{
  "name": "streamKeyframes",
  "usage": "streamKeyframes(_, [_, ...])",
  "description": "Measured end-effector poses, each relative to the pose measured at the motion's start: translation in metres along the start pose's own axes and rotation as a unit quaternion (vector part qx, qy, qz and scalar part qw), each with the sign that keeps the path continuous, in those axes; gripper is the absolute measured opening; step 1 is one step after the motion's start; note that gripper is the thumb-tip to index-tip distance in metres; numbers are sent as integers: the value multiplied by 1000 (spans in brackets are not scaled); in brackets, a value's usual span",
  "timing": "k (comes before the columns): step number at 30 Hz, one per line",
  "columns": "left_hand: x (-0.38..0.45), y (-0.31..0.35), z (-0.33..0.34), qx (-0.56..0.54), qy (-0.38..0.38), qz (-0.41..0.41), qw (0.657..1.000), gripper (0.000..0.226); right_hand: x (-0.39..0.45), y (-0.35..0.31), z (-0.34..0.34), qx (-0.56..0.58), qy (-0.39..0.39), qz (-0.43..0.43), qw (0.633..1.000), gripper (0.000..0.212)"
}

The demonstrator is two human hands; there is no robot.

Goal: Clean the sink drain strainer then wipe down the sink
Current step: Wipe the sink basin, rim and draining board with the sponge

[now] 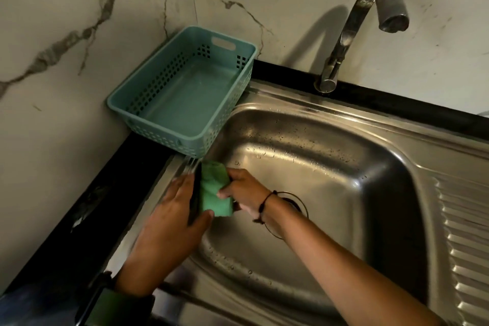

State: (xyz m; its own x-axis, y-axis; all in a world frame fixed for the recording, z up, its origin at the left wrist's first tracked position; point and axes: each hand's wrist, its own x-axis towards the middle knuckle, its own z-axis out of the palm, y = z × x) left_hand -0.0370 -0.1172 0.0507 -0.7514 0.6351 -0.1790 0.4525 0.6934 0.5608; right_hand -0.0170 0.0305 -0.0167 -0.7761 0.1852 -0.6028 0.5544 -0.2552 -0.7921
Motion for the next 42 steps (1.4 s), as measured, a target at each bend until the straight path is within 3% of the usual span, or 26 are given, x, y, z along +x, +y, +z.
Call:
streamKeyframes(3, [9, 5, -6, 11, 11, 4, 1000, 70, 10, -14, -15, 74, 85, 6, 994, 48])
streamKeyframes(6, [11, 8, -10, 9, 19, -4, 1000, 65, 16, -24, -3, 62, 117, -11, 991, 46])
streamKeyframes(12, [-15, -7, -13, -30, 50, -22, 998, 54, -9, 0, 43, 16, 63, 3, 998, 45])
streamKeyframes(17, [-36, -15, -13, -33, 34, -90, 995, 52, -45, 24, 59, -201, 7, -50, 978, 36])
streamKeyframes(20, [-44, -13, -10, -31, 18, -105, 994, 46, -63, 19, 60, -341, -41, -95, 934, 42])
streamKeyframes(27, [-59, -20, -8, -39, 4, -105, 994, 58, -117, 25, 43, -615, -132, -167, 759, 58])
streamKeyframes(29, [-62, -22, -9, -39, -9, -101, 994, 58, -135, 20, 27, -666, -166, -157, 710, 55])
streamKeyframes(31, [-66, -24, -11, -44, -20, -108, 993, 58, -146, 6, 17, -694, -203, -104, 683, 56])
streamKeyframes(33, [-66, -27, -14, -52, -18, -115, 992, 58, -147, -9, 17, -673, -173, -73, 715, 51])
streamKeyframes(36, [-67, -28, -20, -49, -1, -121, 991, 56, -133, -17, 46, -614, -44, -146, 775, 36])
streamKeyframes(38, [-68, -27, -25, -45, 14, -122, 991, 48, -125, -10, 80, -607, -21, -189, 772, 32])
streamKeyframes(41, [-69, -38, -29, -36, 9, -119, 992, 17, -123, 7, 118, -635, -13, -210, 743, 30])
streamKeyframes(42, [-70, -41, -30, -45, 2, -116, 992, 25, -124, 14, 121, -649, -8, -221, 728, 31])
